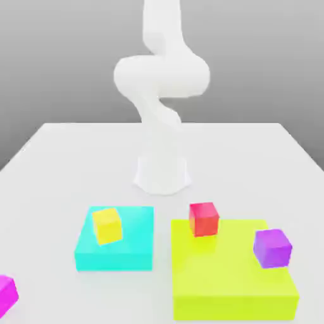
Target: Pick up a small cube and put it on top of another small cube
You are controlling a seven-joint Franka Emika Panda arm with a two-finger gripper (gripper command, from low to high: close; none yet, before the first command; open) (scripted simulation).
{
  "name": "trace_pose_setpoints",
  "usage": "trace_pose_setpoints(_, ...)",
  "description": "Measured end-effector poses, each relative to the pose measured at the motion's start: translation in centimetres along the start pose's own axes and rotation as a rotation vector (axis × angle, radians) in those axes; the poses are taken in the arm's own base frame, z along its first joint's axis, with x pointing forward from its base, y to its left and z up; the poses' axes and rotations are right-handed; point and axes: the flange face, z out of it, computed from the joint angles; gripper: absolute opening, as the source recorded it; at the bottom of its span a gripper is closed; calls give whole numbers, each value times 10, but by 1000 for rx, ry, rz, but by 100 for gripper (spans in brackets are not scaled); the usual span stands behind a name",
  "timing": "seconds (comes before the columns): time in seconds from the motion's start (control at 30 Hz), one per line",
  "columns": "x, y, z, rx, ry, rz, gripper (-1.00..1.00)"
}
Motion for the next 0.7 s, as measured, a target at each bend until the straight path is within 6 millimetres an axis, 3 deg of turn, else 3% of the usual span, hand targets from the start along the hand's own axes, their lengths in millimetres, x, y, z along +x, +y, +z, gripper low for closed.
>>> trace_pose_setpoints(0.2, 39, 41, 103, -86, -128, 64, 0)
trace_pose_setpoints(0.37, 58, 90, 182, -165, -212, 120, 0)
trace_pose_setpoints(0.53, 67, 151, 255, -254, -278, 176, 0)
trace_pose_setpoints(0.7, 70, 228, 315, -358, -323, 238, 0)
